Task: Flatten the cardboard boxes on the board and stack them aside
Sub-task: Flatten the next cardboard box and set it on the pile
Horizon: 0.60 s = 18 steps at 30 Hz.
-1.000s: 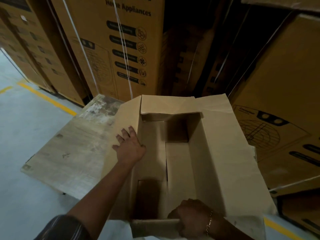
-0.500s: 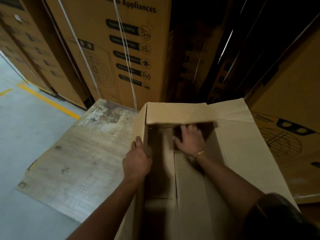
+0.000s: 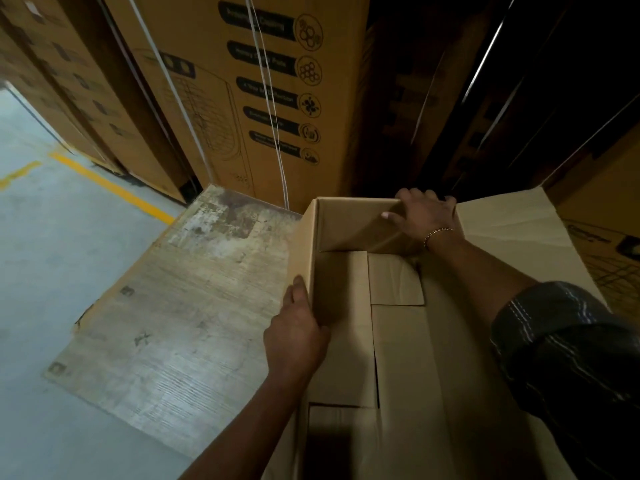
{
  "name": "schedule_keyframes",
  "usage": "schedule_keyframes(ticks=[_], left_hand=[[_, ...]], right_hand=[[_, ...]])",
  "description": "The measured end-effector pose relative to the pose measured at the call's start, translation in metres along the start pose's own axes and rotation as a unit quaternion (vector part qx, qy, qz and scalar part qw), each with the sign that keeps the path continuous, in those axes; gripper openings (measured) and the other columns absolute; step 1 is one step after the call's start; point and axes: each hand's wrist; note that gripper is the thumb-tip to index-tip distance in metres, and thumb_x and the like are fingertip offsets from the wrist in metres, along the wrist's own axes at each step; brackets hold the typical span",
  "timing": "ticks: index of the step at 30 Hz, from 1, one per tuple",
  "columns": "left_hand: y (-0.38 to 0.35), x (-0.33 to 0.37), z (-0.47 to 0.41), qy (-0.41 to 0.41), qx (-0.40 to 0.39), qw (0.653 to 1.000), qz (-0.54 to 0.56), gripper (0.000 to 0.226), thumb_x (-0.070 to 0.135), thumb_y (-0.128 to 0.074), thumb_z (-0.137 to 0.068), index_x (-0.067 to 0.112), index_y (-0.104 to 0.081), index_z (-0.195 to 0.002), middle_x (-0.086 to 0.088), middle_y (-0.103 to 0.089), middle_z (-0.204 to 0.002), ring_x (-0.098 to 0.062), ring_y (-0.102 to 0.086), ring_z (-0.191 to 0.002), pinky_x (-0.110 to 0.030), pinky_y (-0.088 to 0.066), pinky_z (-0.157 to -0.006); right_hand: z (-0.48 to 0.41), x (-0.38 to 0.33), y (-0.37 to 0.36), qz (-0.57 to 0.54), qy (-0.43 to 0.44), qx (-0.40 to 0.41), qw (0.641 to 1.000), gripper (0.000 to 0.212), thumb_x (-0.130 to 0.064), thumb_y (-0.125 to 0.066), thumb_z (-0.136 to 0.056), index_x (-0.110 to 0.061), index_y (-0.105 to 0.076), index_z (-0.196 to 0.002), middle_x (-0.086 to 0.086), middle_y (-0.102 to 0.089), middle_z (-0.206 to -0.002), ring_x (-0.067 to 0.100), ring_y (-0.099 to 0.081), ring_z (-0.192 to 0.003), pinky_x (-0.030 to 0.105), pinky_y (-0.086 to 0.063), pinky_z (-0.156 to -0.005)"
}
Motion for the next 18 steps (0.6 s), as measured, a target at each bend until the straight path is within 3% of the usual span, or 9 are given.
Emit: schedule_keyframes(ticks=[5,11,13,15,18], left_hand=[[0.000,0.002,0.000,0.006,-0.002,1.000,-0.001,0.090,0.024,-0.062,-0.087,0.020,-0.007,-0.158,-0.005,-0.036,-0.156,-0.023,-0.063,-0.104,-0.034,-0.050,-0.077],[0.007,0.005,0.002,0.009,-0.012,0.999,-0.038,0.088,0.029,-0.060,-0.088,0.019,-0.007,-0.157,-0.006,-0.043,-0.151,-0.024,-0.063,-0.107,-0.033,-0.049,-0.080],[0.008,0.005,0.002,0.009,-0.014,0.999,-0.047,0.089,0.031,-0.061,-0.087,0.018,-0.008,-0.157,-0.006,-0.047,-0.148,-0.024,-0.064,-0.107,-0.035,-0.051,-0.081],[0.010,0.003,0.003,0.010,-0.007,0.999,-0.051,0.088,0.031,-0.061,-0.086,0.018,-0.011,-0.157,-0.006,-0.050,-0.145,-0.024,-0.065,-0.105,-0.035,-0.052,-0.081],[0.011,0.000,0.005,0.007,0.016,0.999,-0.050,0.081,0.031,-0.059,-0.086,0.017,-0.017,-0.154,-0.006,-0.056,-0.137,-0.024,-0.067,-0.099,-0.037,-0.056,-0.078]], right_hand=[[-0.003,0.000,0.001,0.011,0.000,0.018,1.000,0.052,-0.068,-0.044,-0.090,-0.024,-0.054,-0.115,0.005,-0.064,-0.111,0.028,-0.056,-0.109,0.053,-0.034,-0.096],[-0.003,-0.003,0.006,-0.014,-0.026,-0.025,0.999,0.051,-0.064,-0.052,-0.089,-0.024,-0.052,-0.121,0.004,-0.060,-0.122,0.028,-0.053,-0.117,0.056,-0.033,-0.102],[0.001,0.003,0.010,-0.026,-0.011,-0.042,0.999,0.055,-0.055,-0.055,-0.090,-0.026,-0.044,-0.136,0.005,-0.050,-0.140,0.028,-0.044,-0.131,0.060,-0.025,-0.111],[0.017,0.016,0.018,-0.014,-0.006,-0.051,0.999,0.070,-0.049,-0.056,-0.091,-0.026,-0.026,-0.150,0.004,-0.029,-0.159,0.029,-0.025,-0.146,0.060,-0.012,-0.117],[0.071,0.037,0.028,0.018,-0.049,-0.044,0.998,0.081,-0.043,-0.052,-0.093,-0.023,-0.007,-0.157,0.004,-0.005,-0.166,0.029,-0.003,-0.152,0.060,-0.006,-0.119]])
Point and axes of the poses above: each hand's wrist, its own z-axis away from the middle knuckle, its own y-axis out of the back of the hand, x = y × z
